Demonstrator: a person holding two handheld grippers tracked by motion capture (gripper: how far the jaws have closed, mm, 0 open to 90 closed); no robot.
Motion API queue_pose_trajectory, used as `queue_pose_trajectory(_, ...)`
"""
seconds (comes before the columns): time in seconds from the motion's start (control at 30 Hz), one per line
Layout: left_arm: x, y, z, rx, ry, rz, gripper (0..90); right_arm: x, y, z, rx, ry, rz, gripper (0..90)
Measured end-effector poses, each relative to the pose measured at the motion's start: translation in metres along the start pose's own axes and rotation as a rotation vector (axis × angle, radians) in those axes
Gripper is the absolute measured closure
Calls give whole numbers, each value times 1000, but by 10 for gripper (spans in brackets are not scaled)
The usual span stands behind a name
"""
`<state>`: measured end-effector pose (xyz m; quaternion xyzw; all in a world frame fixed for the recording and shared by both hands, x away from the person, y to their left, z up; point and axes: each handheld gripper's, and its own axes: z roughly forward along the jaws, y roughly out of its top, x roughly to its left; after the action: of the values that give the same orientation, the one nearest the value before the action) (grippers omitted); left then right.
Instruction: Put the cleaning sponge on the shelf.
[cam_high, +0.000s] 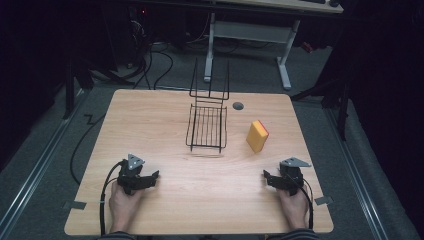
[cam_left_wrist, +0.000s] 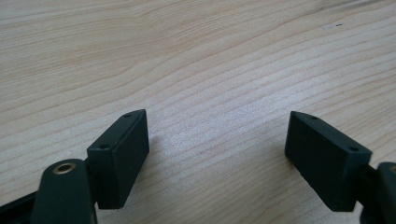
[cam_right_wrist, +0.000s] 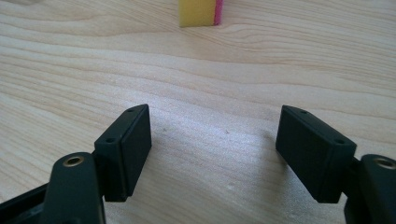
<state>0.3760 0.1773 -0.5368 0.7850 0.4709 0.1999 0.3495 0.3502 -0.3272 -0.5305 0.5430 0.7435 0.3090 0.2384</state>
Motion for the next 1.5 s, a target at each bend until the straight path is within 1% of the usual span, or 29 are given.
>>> queue_pose_trajectory(0.13,0,0,0,0,0,1,223,1,0,0,1,2,4,271)
queue_pose_trajectory(0.3,0,0,0,0,1,0,223,1,0,0,-1,10,-12,272)
queue_pose_trajectory(0.43,0,0,0,0,1,0,223,1,0,0,-2,10,-10,272)
queue_pose_trajectory(0.77,-1,0,0,-1,5,-1,221,2,1,1,2,18,-11,247)
queue_pose_trajectory(0.83,-1,0,0,-1,5,-2,220,1,1,1,5,27,-21,233)
queue_pose_trajectory(1.03,-1,0,0,-1,6,-1,220,1,1,1,4,29,-30,231)
queue_pose_trajectory(1.07,-1,0,0,-1,6,-1,220,1,0,1,6,30,-23,231)
queue_pose_trajectory(1.17,-1,0,0,-1,6,-1,220,1,0,1,4,29,-26,251)
queue_pose_trajectory(1.2,-1,0,0,-1,6,-1,220,0,0,-1,3,29,-21,281)
queue_pose_trajectory(1.23,-1,0,0,-1,6,-1,221,0,0,-2,0,33,-12,286)
queue_pose_trajectory(1.3,-1,0,0,-1,6,-1,221,0,-1,-2,-2,37,-9,288)
queue_pose_trajectory(1.33,-1,0,0,-1,6,-1,220,0,-2,-3,-4,47,-3,290)
queue_pose_trajectory(1.43,-1,0,0,-1,5,-1,220,0,-3,-4,-8,49,-12,291)
queue_pose_trajectory(1.47,-1,0,0,-1,5,-1,220,1,-4,-5,-8,56,1,292)
queue_pose_trajectory(1.5,-1,0,0,-1,5,-1,220,1,-5,-6,-11,59,-2,293)
